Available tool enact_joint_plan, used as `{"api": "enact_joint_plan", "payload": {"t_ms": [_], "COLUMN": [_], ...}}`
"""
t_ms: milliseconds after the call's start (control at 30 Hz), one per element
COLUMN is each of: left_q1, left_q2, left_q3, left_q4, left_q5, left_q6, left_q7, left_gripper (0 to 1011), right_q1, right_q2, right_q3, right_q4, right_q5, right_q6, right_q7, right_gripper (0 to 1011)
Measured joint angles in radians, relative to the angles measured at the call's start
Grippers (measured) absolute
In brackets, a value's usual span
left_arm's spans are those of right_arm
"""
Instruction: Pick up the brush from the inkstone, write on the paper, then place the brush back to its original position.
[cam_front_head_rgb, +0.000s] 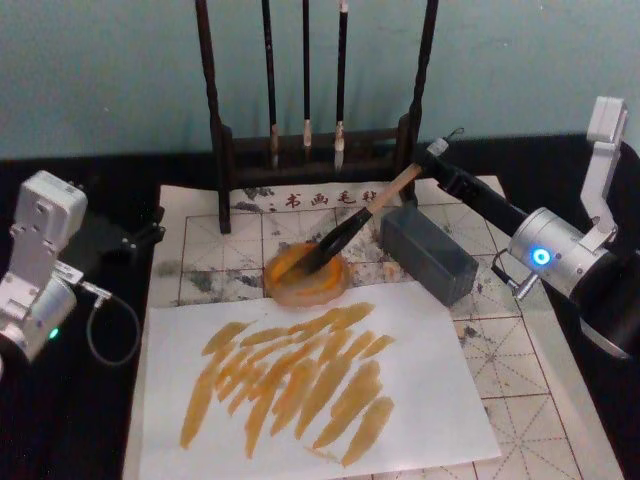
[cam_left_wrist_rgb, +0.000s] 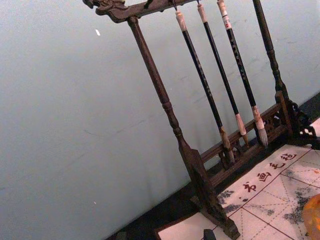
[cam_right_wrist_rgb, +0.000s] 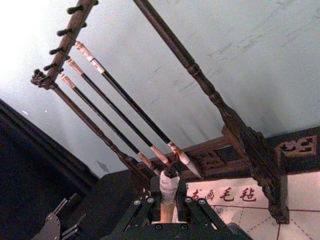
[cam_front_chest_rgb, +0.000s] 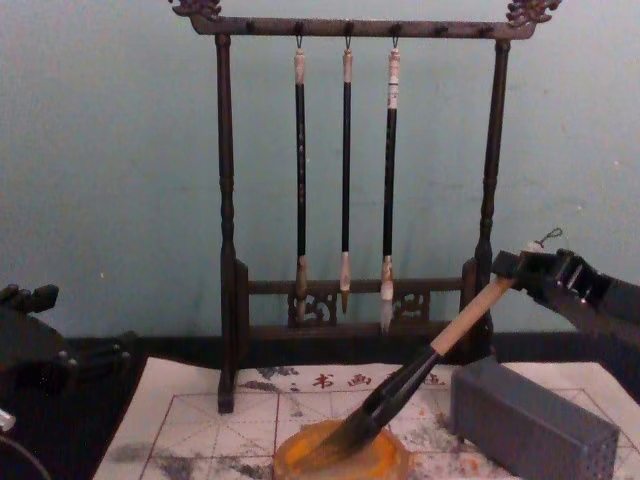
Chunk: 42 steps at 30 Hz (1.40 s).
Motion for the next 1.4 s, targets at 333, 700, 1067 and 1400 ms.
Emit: {"api": "enact_joint_plan", "payload": {"t_ms": [333,700,1067,1400], "left_q1": [0.0,0.0,0.0,0.0], "left_q2": [0.0,0.0,0.0,0.0], "left_q3": [0.0,0.0,0.0,0.0], "left_q4": [0.0,0.0,0.0,0.0], "left_q5": [0.0,0.0,0.0,0.0], "left_q6": [0.0,0.0,0.0,0.0], "left_q7": [0.0,0.0,0.0,0.0], "left_gripper": [1001,1001,1001,1001], "right_q1": [-0.012,-0.029,-0.039,-0.04], "right_q2": [-0.002,0.006,0.013,0.014], "right_q3": [0.013,0.02,0.017,0.012], "right_q4": [0.006,0.007,0.005,0.009], "right_q5": [0.026,0.055,0.073,0.084], "right_q6": [0.019,0.039,0.048,0.05], "right_q7": [-0.017,-0.049,-0.07,-0.089], "right_gripper": [195,195,195,197]}}
